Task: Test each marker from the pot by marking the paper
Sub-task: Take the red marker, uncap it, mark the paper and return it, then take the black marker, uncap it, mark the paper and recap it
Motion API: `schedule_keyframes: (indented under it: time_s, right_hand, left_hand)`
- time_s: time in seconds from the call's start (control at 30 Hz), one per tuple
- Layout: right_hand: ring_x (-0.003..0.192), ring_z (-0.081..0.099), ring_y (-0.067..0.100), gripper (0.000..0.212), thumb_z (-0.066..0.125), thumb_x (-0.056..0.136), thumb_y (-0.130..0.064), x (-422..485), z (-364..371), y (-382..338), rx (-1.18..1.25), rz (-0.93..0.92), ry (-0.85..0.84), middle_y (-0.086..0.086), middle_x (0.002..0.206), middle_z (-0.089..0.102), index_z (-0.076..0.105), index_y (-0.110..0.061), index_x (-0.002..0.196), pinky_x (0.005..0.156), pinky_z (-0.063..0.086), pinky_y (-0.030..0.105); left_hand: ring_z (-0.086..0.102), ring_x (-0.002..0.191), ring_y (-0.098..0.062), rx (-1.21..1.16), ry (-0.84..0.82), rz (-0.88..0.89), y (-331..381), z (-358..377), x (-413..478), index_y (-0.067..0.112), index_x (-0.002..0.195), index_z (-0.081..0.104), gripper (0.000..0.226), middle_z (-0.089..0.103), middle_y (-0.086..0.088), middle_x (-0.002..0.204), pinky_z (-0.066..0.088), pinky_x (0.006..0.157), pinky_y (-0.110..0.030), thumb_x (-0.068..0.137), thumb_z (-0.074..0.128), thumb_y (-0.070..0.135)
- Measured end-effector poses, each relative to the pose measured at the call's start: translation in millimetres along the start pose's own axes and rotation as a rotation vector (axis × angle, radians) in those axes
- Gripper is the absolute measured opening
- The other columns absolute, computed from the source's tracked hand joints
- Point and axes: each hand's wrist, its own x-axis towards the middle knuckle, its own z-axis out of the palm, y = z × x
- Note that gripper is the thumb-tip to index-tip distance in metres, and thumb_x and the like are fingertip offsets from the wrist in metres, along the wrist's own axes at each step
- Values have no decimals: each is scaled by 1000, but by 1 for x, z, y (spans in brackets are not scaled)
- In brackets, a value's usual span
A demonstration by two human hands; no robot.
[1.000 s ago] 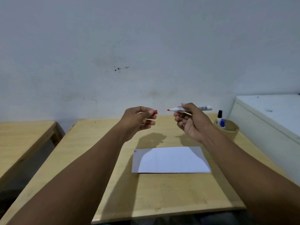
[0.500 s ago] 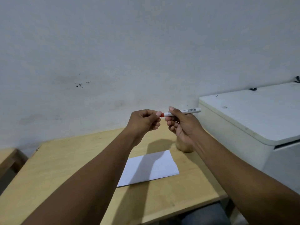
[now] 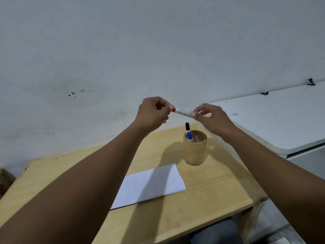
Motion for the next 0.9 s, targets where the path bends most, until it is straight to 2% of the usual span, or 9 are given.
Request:
schedule_keyframes:
  time_s: [0.07, 0.17, 0.27, 0.33, 0.47, 0.57, 0.7, 0.77, 0.9]
  right_hand:
    - [99, 61, 11, 14, 71, 91, -37, -2, 0, 7, -159, -52, -94, -6, 110, 66, 78, -27, 98, 82, 45, 30]
    - [87, 70, 13, 9, 70, 90, -24, -6, 3, 15, -180, -43, -162, -8, 101, 76, 78, -26, 91, 74, 52, 30]
    - [87, 73, 16, 12, 70, 87, -19, -10, 5, 22, -195, -27, -213, -7, 96, 78, 78, -25, 93, 81, 61, 40]
    - [87, 75, 16, 9, 70, 82, -30, -14, 6, 26, -180, -9, -220, -7, 89, 79, 77, -33, 85, 85, 62, 45]
    - [88, 75, 18, 24, 60, 73, -19, -15, 6, 33, -167, 3, -186, -11, 81, 79, 77, -35, 74, 85, 61, 48]
    - [80, 73, 12, 29, 60, 85, -7, -12, 8, 36, -121, 6, -146, -8, 81, 77, 77, -30, 78, 77, 59, 35]
    - [78, 67, 11, 29, 59, 91, -5, -7, 7, 38, -71, 18, -75, -7, 84, 73, 73, -29, 82, 69, 48, 23]
    - [79, 67, 14, 31, 60, 91, -5, -6, 5, 39, -59, 25, -69, -4, 84, 73, 72, -31, 80, 69, 48, 24]
    - [92, 72, 20, 27, 62, 91, -5, -6, 0, 37, -25, 36, -51, 3, 92, 76, 73, -27, 84, 74, 53, 26]
  left_hand:
    - [69, 68, -23, 167, -28, 59, 8, 10, 4, 11, 89, 74, 13, 76, -9, 82, 63, 71, -40, 92, 71, 23]
    - [73, 76, -29, 310, -80, 123, 15, 27, 6, 14, 85, 73, 13, 75, 0, 73, 62, 72, -41, 91, 73, 25]
    - [69, 67, -16, 360, -161, 108, 11, 42, 6, 12, 85, 76, 15, 71, 8, 69, 59, 67, -33, 90, 74, 26]
    - [67, 68, -9, 407, -269, 74, 4, 48, 7, 14, 86, 80, 16, 72, 9, 69, 58, 70, -31, 89, 75, 28]
    - [69, 91, -15, 463, -310, 41, -7, 54, 7, 16, 100, 81, 21, 79, 0, 93, 51, 76, -27, 94, 65, 27]
    - [63, 96, -17, 504, -258, 39, -13, 57, 13, 18, 123, 72, 31, 72, -4, 116, 42, 82, -22, 96, 56, 15]
    - [62, 118, -24, 578, -350, 32, -26, 65, 20, 22, 140, 59, 45, 62, -4, 138, 42, 94, -25, 97, 59, 11]
    - [66, 111, -23, 606, -378, 48, -28, 69, 21, 20, 134, 64, 42, 70, -4, 128, 48, 93, -28, 93, 65, 11]
    - [70, 93, -21, 616, -319, 92, -25, 63, 26, 17, 96, 73, 15, 77, -1, 95, 57, 84, -37, 83, 79, 18]
